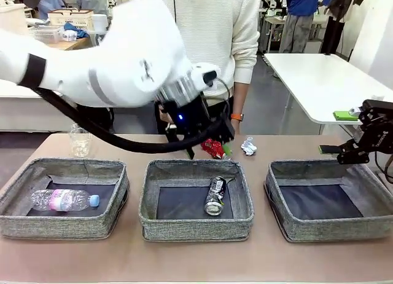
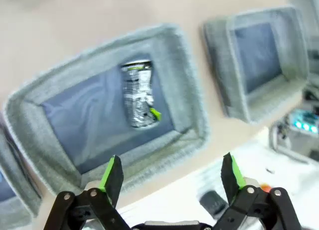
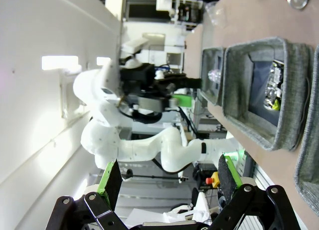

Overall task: Sort the waste into the appropriate baskets.
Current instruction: Place the picked waste into the Fabric basket indicated by the person.

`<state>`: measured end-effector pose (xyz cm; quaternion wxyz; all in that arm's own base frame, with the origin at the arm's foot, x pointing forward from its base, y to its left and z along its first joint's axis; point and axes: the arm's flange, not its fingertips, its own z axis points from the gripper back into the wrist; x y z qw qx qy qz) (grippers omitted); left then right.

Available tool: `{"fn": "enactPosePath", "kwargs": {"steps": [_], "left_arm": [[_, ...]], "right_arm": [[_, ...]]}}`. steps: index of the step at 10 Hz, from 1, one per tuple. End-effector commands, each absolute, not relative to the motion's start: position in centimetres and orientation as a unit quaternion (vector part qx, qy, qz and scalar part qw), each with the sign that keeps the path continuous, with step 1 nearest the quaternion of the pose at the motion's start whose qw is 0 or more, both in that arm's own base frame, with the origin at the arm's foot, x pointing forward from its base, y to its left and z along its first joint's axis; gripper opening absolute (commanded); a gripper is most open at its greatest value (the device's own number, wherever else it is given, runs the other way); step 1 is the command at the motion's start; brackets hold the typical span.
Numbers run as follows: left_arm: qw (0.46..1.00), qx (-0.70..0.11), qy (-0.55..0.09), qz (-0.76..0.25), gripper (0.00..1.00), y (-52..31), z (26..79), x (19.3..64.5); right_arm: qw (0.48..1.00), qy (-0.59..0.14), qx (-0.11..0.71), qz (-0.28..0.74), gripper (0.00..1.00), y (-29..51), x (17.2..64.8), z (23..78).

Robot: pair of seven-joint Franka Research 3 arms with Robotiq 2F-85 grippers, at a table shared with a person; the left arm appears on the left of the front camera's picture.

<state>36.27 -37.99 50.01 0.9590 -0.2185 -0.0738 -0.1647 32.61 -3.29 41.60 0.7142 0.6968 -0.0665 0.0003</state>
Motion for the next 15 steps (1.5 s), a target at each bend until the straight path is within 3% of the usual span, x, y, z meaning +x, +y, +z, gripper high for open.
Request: {"fn": "enactPosePath", "kwargs": {"steps": [1,4,5,7,12,13,15], "left_arm": [[0.938,-0.297,-0.068,-0.163,1.00,-29.5,54.5,36.8],[0.899,-0.412,-0.109,-0.101,1.00,-17.3,57.3,36.9],[0.885,-0.446,-0.092,-0.096,1.00,-12.4,56.8,37.4],[0.824,-0.557,-0.054,-0.094,1.00,-1.4,52.1,38.1],[0.685,-0.721,-0.052,0.090,1.00,8.3,41.5,36.2],[0.741,-0.669,-0.056,0.007,1.00,8.8,43.8,35.2],[0.741,-0.669,-0.056,0.007,1.00,8.8,43.8,35.2]], "right_arm": [[0.710,-0.062,0.702,-0.006,1.00,-3.2,32.6,42.1],[0.710,-0.062,0.702,-0.006,1.00,-3.2,32.6,42.1],[0.710,-0.062,0.702,-0.006,1.00,-3.2,32.6,42.1],[0.710,-0.062,0.702,-0.006,1.00,-3.2,32.6,42.1],[0.710,-0.062,0.702,-0.006,1.00,-3.2,32.6,42.1],[0.710,-0.062,0.702,-0.006,1.00,-3.2,32.6,42.1],[0.710,-0.062,0.702,-0.006,1.00,-3.2,32.6,42.1]]}}
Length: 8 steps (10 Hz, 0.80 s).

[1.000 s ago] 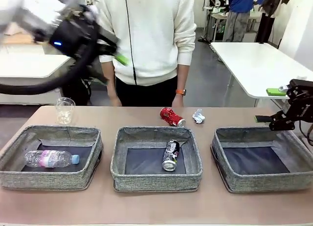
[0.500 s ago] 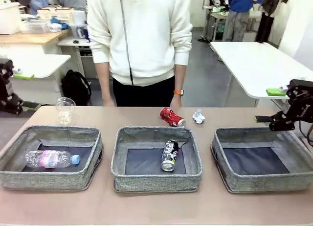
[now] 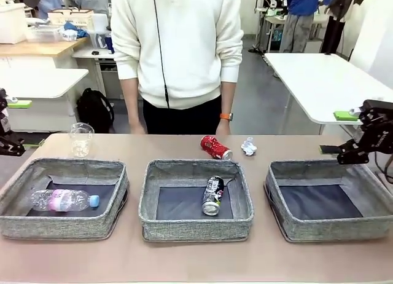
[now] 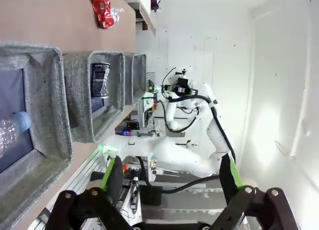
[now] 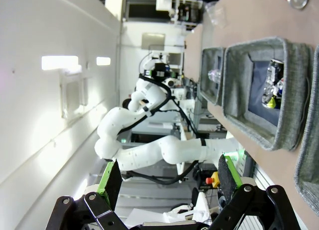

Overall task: Sort the waste into the appropriate baskets.
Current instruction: Place the picked waste into the Fabric basket indicated by the person, then pick up the waste item pointed out by the person.

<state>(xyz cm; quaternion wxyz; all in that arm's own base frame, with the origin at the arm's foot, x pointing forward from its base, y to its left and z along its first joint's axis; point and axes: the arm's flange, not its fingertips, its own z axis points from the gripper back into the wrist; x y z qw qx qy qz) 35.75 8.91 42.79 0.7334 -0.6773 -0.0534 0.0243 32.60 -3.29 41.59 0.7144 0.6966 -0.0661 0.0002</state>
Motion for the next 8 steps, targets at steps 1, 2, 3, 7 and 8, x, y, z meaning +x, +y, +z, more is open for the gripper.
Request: {"fn": "enactPosePath", "kwargs": {"steps": [1,2,3,7,8], "left_arm": [[0.741,-0.669,-0.056,0.007,1.00,8.78,43.78,35.22],[0.741,-0.669,-0.056,0.007,1.00,8.78,43.78,35.22],[0.741,-0.669,-0.056,0.007,1.00,8.78,43.78,35.22],[0.741,-0.669,-0.056,0.007,1.00,8.78,43.78,35.22],[0.741,-0.669,-0.056,0.007,1.00,8.78,43.78,35.22]], "right_arm": [[0.710,-0.062,0.702,-0.006,1.00,-3.24,32.55,42.09],[0.710,-0.062,0.702,-0.006,1.00,-3.24,32.55,42.09],[0.710,-0.062,0.702,-0.006,1.00,-3.24,32.55,42.09],[0.710,-0.062,0.702,-0.006,1.00,-3.24,32.55,42.09],[0.710,-0.062,0.702,-0.006,1.00,-3.24,32.55,42.09]]}}
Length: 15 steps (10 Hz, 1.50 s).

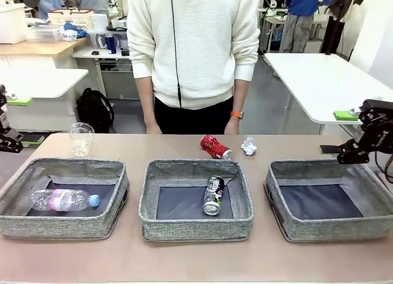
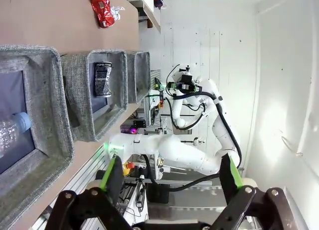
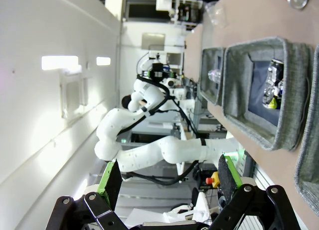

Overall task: Sort the waste into the appropriate baskets.
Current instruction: Pick up the waste item pointed out by the person.

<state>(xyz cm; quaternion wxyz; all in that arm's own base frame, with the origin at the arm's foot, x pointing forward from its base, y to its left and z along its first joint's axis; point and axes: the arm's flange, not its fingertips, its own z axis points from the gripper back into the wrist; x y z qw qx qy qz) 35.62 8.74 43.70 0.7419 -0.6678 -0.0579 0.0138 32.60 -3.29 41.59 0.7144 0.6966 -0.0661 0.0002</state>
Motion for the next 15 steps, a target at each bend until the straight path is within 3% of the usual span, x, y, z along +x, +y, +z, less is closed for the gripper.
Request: {"fn": "enactPosePath", "kwargs": {"steps": [1,14,15], "left_arm": [[0.741,-0.669,-0.056,0.007,1.00,8.8,43.8,35.2],[0.741,-0.669,-0.056,0.007,1.00,8.8,43.8,35.2],[0.741,-0.669,-0.056,0.007,1.00,8.8,43.8,35.2]], "right_arm": [[0.710,-0.062,0.702,-0.006,1.00,-3.2,32.6,42.1],[0.714,-0.066,0.697,0.000,1.00,-3.3,32.6,41.6],[0.872,-0.067,0.475,-0.101,1.00,-0.1,33.9,43.9]]}}
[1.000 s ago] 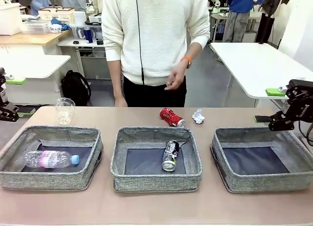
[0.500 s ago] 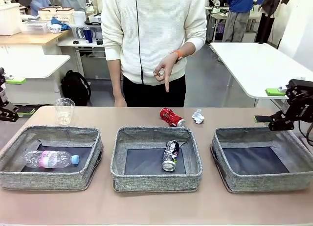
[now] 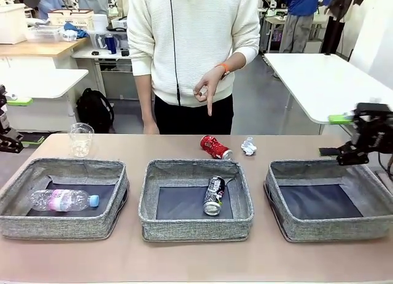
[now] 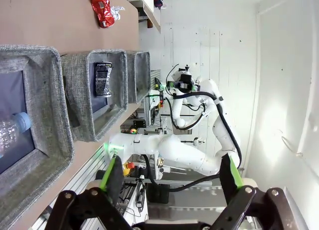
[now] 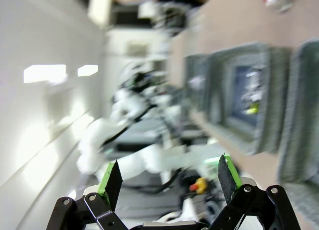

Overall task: Sort the waste into the appropriate baskets.
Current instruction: Pick up the waste item pointed out by the person.

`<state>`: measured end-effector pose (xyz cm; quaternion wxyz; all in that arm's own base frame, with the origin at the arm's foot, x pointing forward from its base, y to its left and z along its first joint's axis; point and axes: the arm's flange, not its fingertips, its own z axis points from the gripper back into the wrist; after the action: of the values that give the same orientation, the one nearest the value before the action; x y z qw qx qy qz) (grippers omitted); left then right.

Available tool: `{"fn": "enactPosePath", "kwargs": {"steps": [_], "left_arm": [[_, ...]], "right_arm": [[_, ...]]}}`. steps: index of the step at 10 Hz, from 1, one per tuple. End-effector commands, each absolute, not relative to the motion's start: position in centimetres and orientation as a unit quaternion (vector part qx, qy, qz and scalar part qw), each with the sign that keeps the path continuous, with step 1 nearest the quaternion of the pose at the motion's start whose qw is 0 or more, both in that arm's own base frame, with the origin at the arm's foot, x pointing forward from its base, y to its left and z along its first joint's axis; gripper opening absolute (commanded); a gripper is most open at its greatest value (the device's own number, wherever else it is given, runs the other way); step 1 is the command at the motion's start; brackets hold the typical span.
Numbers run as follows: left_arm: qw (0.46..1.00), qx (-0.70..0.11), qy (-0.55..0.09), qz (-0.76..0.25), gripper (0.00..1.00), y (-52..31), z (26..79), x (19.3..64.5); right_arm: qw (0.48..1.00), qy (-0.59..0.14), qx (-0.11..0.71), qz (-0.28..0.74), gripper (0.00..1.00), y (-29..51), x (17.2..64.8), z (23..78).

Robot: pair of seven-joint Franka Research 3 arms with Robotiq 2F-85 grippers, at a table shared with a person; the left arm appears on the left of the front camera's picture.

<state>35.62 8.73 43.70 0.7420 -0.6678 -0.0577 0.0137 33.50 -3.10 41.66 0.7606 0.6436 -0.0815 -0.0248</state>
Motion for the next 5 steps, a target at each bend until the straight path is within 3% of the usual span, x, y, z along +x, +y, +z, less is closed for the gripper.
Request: {"fn": "enactPosePath", "kwargs": {"steps": [1,3,5], "left_arm": [[0.741,-0.669,-0.056,0.007,1.00,8.8,43.8,35.2],[0.741,-0.669,-0.056,0.007,1.00,8.8,43.8,35.2],[0.741,-0.669,-0.056,0.007,1.00,8.8,43.8,35.2]], "right_arm": [[0.944,-0.144,0.278,-0.103,1.00,3.5,35.3,46.3],[0.959,-0.267,0.072,-0.055,1.00,11.4,39.4,50.1],[0.941,-0.325,-0.095,-0.013,1.00,16.5,41.8,51.2]]}}
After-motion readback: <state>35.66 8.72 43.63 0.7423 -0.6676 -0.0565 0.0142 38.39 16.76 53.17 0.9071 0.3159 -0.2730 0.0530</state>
